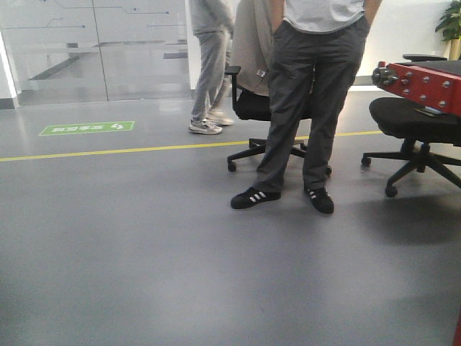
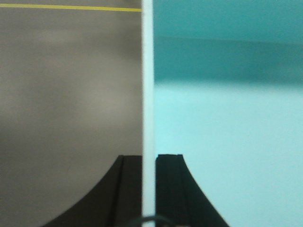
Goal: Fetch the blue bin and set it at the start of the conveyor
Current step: 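Hold the teal bin in both grippers while the base drives away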
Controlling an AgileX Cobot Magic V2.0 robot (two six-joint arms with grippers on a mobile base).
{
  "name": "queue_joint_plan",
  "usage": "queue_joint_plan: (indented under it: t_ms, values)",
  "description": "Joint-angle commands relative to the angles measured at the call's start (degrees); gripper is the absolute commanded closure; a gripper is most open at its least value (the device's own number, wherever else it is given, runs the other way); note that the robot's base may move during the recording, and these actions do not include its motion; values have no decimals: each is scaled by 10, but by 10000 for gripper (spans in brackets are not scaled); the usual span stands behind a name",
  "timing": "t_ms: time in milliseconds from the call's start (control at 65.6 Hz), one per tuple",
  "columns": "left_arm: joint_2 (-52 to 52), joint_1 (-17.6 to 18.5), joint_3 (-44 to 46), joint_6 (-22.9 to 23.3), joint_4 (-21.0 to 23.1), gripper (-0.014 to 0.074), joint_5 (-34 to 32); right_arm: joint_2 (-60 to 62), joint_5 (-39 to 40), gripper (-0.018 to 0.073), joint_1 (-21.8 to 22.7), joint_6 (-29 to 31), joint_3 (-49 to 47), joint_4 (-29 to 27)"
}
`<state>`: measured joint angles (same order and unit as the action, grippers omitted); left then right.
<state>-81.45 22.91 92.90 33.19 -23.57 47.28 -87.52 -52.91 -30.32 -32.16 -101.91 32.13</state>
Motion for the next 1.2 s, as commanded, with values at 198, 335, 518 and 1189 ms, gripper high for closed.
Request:
queue_joint_plan:
  t_ms: [198, 335, 518, 1189]
  values:
    - [4, 10, 4, -1, 16, 707, -47, 2, 51, 713, -8, 7, -2, -8]
    - [4, 10, 4, -1, 16, 707, -47, 2, 52, 713, -8, 7, -2, -8]
    - [4, 10, 4, -1, 16, 707, -48, 2, 53, 713, -8, 7, -2, -8]
    - [4, 10, 4, -1, 15, 707, -49, 2, 54, 713, -8, 7, -2, -8]
